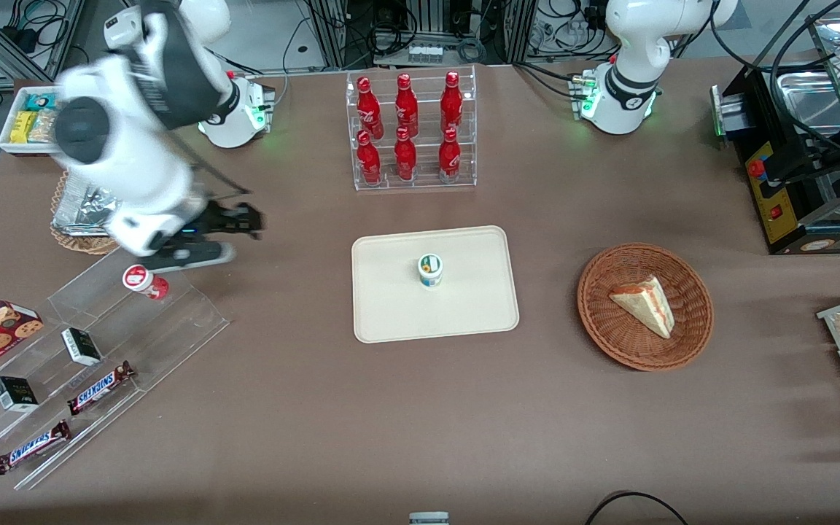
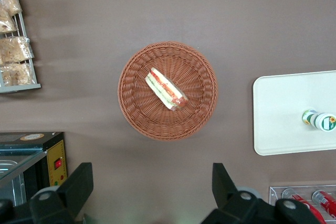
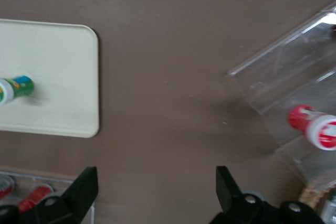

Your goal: Place green gum on tray

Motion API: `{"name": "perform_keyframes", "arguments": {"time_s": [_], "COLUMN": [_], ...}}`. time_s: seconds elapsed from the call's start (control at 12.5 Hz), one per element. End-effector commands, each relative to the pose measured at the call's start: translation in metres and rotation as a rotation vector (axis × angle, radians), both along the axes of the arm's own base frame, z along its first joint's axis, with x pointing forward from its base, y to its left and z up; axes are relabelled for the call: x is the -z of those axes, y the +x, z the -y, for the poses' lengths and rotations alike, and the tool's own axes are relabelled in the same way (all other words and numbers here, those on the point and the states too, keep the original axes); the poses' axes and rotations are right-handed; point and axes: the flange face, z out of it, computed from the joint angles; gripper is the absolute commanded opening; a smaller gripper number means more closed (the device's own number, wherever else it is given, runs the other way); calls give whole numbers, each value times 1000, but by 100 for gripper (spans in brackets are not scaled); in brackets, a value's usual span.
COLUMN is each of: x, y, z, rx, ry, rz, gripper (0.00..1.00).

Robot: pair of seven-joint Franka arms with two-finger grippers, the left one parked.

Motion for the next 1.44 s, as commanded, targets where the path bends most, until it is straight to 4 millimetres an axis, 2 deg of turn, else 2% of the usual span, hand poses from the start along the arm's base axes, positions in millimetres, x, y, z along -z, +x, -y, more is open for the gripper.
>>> {"name": "perform_keyframes", "arguments": {"time_s": [0.0,0.24,0.56,0.72,0.88,1.12,1.36], "x": [-28,-38,-42,-40,-45,-51,-48], "y": [19,23,24,20,7,1,-1], "z": [50,111,168,172,172,175,172], "rx": [-28,51,157,157,158,165,161], "ry": [26,29,24,3,8,4,-5], "rz": [-28,-25,-18,-34,-18,-11,-22], "gripper": [100,100,100,100,100,100,100]}}
